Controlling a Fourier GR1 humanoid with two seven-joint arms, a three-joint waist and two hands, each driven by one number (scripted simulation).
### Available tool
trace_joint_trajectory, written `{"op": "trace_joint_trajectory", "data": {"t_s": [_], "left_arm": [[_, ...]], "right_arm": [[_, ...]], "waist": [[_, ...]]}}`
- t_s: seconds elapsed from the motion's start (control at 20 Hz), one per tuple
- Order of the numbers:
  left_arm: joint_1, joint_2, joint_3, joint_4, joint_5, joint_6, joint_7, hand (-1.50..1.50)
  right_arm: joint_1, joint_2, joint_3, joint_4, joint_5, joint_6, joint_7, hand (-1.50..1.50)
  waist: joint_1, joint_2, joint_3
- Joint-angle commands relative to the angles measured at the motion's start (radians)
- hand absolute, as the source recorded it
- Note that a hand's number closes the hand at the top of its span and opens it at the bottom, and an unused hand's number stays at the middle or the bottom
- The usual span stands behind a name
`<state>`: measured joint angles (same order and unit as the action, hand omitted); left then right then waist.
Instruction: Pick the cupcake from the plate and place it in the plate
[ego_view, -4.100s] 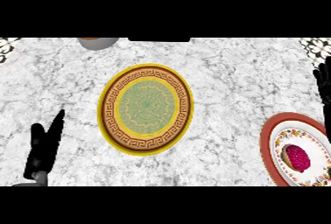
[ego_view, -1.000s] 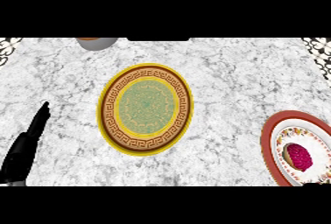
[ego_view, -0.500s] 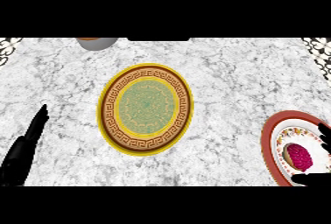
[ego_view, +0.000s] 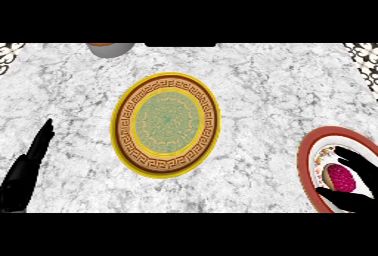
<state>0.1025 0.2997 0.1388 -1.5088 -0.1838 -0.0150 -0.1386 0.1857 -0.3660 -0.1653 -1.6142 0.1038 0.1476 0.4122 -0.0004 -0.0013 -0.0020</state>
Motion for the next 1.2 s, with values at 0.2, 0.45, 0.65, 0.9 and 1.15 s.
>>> {"op": "trace_joint_trajectory", "data": {"t_s": [0.2,0.45,0.65,0.9,1.15], "left_arm": [[-0.013,-0.039,0.006,-0.066,-0.037,-0.002,0.078,0.00],[0.002,-0.043,-0.003,-0.055,-0.039,-0.020,0.033,0.00],[-0.064,-0.054,-0.022,0.023,-0.059,-0.007,0.007,0.00],[-0.052,0.002,0.035,0.052,-0.025,-0.045,-0.030,0.00],[-0.001,-0.057,0.004,-0.017,-0.042,-0.013,-0.009,0.00]], "right_arm": [[-0.020,0.044,-0.043,0.086,0.054,0.010,-0.145,1.50],[-0.130,-0.018,0.004,0.092,0.161,0.010,-0.106,1.50],[-0.246,-0.184,0.171,0.101,0.383,0.092,-0.137,1.50],[-0.441,-0.217,0.254,0.206,0.571,0.039,-0.138,1.50],[-0.544,-0.119,0.250,0.261,0.651,-0.118,-0.161,1.50]], "waist": [[0.000,0.001,0.002],[0.011,0.002,0.002],[0.057,0.017,0.000],[0.046,0.009,0.001],[0.021,0.002,0.002]]}}
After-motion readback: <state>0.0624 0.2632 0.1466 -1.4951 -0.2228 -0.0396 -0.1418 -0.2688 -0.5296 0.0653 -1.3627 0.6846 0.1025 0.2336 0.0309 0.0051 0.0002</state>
